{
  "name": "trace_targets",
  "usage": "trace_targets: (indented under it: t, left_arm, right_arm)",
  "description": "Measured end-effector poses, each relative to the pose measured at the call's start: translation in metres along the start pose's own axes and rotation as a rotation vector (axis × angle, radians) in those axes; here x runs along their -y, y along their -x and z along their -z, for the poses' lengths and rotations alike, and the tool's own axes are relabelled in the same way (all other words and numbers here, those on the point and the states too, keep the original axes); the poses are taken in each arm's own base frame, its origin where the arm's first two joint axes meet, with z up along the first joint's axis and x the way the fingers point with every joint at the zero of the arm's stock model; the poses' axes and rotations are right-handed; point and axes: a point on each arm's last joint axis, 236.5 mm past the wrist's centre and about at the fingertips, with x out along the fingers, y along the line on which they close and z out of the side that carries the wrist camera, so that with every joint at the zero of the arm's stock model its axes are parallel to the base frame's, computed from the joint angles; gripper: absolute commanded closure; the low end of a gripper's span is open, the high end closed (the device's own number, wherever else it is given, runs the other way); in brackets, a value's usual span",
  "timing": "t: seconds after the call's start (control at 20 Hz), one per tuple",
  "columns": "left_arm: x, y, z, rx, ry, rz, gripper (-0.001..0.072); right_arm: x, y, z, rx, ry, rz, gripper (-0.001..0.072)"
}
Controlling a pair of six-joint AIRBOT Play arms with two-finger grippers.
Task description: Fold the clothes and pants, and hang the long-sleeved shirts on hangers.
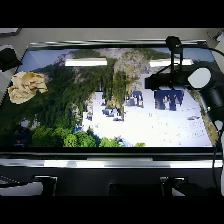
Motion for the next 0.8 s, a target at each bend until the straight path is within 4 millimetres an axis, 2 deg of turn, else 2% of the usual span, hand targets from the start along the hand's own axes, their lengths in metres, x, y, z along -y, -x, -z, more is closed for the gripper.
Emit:
trace_targets:
  t: [0.8]
  left_arm:
    - [-0.0001, 0.0000, -0.0020, 0.008, 0.000, 0.000, 0.0687]
  right_arm:
    - [0.0000, 0.0000, -0.0004, 0.002, 0.000, 0.000, 0.0683]
